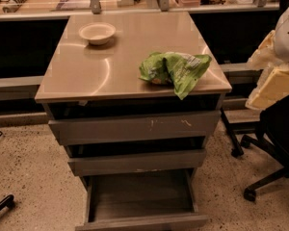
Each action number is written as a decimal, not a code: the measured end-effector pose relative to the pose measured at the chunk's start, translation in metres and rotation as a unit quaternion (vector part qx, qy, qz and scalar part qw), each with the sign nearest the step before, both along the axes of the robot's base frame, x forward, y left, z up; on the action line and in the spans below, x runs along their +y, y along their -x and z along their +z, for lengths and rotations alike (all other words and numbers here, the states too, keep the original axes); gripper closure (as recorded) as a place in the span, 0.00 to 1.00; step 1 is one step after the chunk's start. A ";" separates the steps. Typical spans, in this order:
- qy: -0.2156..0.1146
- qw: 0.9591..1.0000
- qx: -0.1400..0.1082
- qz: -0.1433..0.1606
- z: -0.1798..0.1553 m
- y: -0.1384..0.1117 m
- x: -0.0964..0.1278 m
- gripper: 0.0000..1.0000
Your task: Place green rice chip bag into bottom drawer
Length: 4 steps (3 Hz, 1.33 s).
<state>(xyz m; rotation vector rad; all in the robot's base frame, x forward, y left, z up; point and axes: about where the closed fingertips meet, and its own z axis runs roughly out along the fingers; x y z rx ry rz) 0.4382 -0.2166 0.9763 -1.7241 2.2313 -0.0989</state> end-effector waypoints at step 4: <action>-0.073 0.992 -0.090 -0.040 -0.011 -0.065 0.018 1.00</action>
Offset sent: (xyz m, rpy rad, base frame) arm 0.0596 0.0118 -0.0161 0.1154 -0.1583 -0.0809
